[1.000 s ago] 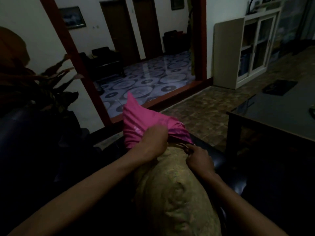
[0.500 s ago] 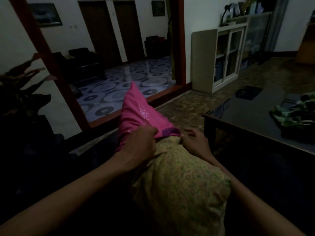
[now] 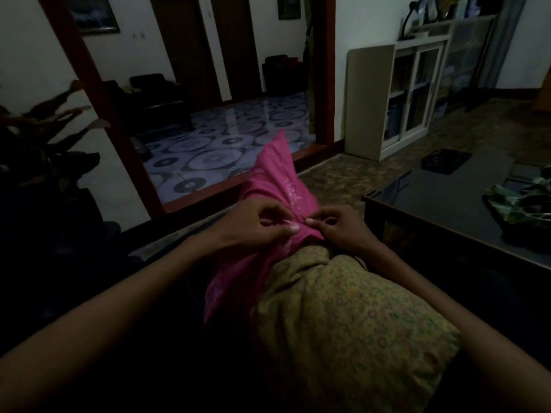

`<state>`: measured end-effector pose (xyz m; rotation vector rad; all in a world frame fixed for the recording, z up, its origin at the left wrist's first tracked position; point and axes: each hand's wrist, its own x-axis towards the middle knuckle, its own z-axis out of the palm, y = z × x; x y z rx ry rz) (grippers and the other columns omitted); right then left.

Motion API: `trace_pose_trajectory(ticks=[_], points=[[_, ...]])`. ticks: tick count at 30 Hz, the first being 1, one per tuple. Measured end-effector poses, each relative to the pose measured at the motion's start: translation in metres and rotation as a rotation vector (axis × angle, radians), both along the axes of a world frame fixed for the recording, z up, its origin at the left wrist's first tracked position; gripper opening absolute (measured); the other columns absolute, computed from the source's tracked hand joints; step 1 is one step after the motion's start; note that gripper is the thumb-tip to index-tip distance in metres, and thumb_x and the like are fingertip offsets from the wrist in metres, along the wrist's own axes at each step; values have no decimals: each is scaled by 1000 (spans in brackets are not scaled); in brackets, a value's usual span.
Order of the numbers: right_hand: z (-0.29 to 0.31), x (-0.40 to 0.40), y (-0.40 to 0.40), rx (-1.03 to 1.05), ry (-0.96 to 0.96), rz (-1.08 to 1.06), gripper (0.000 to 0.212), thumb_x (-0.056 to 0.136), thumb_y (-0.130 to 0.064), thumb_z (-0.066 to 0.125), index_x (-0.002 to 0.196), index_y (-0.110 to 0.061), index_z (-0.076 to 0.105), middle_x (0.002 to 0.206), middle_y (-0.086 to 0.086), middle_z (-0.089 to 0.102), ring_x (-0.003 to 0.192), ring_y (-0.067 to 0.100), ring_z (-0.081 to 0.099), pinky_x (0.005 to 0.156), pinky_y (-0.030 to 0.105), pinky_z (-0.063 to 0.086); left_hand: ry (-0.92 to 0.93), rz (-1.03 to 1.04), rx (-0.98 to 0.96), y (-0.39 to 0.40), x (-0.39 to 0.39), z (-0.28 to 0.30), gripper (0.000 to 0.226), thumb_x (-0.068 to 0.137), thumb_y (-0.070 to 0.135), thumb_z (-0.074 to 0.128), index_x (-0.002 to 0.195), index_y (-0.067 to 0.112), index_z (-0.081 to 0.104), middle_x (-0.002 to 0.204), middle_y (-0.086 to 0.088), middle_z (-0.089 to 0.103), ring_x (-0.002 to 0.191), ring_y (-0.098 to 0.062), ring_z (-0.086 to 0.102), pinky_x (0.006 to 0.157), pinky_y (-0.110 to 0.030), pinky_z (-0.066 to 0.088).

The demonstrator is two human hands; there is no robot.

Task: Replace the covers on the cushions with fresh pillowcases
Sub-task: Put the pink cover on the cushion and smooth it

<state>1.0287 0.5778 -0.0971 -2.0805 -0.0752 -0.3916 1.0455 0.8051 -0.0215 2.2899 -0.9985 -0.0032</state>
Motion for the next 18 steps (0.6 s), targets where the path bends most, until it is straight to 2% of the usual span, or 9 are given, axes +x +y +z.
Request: trace_pose_trajectory(ticks=[3,5,7,8,9,12,15,17,18], points=[[3,1,-10,65,112,-62,8,84,-33,81,84,-25,81,85,-3,77,89,18,71,89,40,57,-256,168,98,13,20,-9,43,78,43,82,112,19,75,111,2,73,97,-2,65,87,-8,44],[10,3,-18,16,170,-71,14,84,-35,81,86,-21,81,83,-1,76,83,16,70,88,41,57,-300,244,47,10,18,-21,24,77,32,85,96,18,80,94,1,76,80,0,64,73,-3,43],[21,3,-21,-40,175,-58,17,85,-38,79,92,-22,81,88,-3,76,84,14,70,87,40,58,-340,257,-20,-1,9,-28,7,80,22,81,80,15,79,78,1,75,67,-4,64,66,-21,52],[26,4,-20,-30,161,-46,20,85,-41,78,96,-24,80,90,-4,75,87,14,71,87,39,59,-342,249,-42,-6,2,-27,8,82,20,79,78,13,77,75,1,75,64,-5,64,65,-27,53],[30,5,-18,-3,139,-37,25,85,-46,78,101,-27,79,92,-6,75,88,13,71,85,38,59,-329,225,-42,-11,-5,-24,10,83,21,78,77,13,77,74,2,74,63,-4,64,63,-28,53],[32,8,-9,-9,23,-77,38,79,-50,82,110,-28,76,94,-9,72,83,6,68,75,29,57,-297,57,125,-24,-22,-9,18,86,29,76,77,14,77,73,4,74,59,0,62,56,-15,43],[23,10,-4,-36,-79,-129,17,82,-31,84,95,-21,80,84,-5,76,68,3,64,64,16,48,-217,-10,244,-22,-22,-2,28,88,37,73,77,12,76,70,3,73,57,1,61,57,-20,44],[16,9,-3,-57,-76,-115,6,84,-23,82,87,-18,81,75,-6,74,61,0,62,62,15,46,-103,6,233,-15,-7,2,31,92,38,70,76,12,73,65,2,70,54,0,58,58,-25,46],[13,9,-3,-87,-61,-111,5,84,-23,82,85,-19,81,71,-8,72,59,-1,60,60,15,44,-48,27,182,-10,2,5,25,93,35,69,80,15,73,67,5,70,56,0,60,60,-25,49]])
